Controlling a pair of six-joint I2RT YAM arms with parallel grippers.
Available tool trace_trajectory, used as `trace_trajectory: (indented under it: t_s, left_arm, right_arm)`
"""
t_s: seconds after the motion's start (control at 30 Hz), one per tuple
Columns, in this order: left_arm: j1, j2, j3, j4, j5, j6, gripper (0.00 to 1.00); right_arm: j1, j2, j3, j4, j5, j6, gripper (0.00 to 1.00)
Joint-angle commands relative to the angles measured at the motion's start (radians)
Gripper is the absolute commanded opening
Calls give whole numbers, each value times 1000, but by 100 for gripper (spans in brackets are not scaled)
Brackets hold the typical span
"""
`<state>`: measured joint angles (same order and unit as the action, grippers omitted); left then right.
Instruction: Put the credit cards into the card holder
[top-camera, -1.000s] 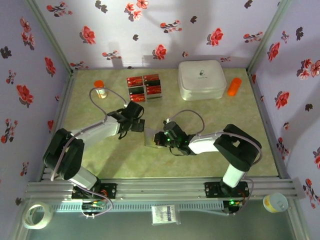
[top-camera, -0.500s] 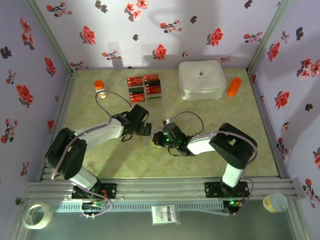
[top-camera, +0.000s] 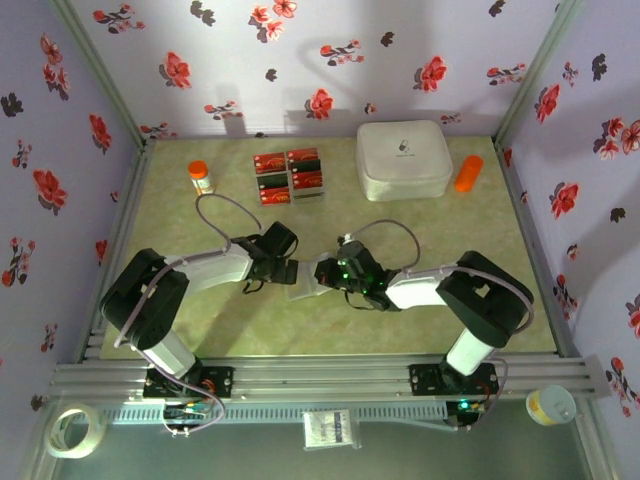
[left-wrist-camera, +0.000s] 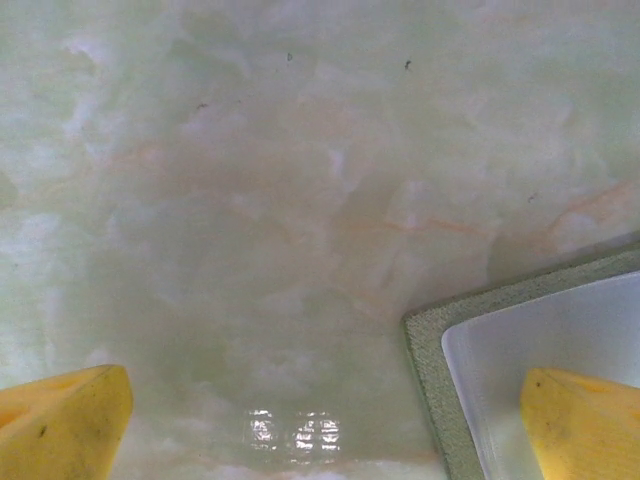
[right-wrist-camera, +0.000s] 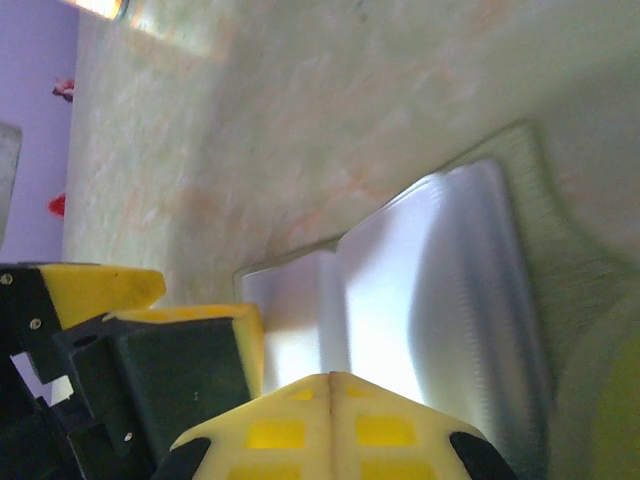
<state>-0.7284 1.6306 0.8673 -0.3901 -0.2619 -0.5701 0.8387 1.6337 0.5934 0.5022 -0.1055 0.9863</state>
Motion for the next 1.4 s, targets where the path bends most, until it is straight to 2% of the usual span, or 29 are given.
trace_trajectory:
  t_s: [0.0,0.23,0.57,0.7,0.83,0.93,1.0,1.07,1.13,1.27,1.37]
  left_arm:
    - [-5,21,-16,-2,-41,2,100]
    - [-5,29,5,-5,-47,19,100]
    - [-3,47,55,-34,-81,80,100]
    - [4,59,83,-51,-97,121,100]
    - [12,73,97,-58,-100,150,100]
    - [12,71,96,-59,-102,160,100]
    - [12,68,94,-57,-102,163,100]
    - [12,63,91,-57,-103,164,100]
    - [11,61,91,-56,-102,164,100]
    - [13,57,92,-57,-102,164,100]
    - [11,55,93,-59,-103,165,100]
  right_arm:
    - [-36,-39,-28,-80,34,-43,2]
    - [-74,-87,-60,-209,103,-96,2]
    - [-76,-149,-196,-185,169,-16,0]
    - [-66,-223,-245,-174,192,23,0]
    - [-38,-356,-232,-290,244,11,2]
    - [-26,-452,-203,-391,284,-21,10]
    - [-24,-494,-175,-441,294,-56,22]
    - [-23,-505,-135,-488,292,-101,39]
    - [-21,-486,-95,-510,278,-140,48]
    - [12,-405,-7,-532,265,-202,58]
    - [36,-319,59,-548,271,-226,61]
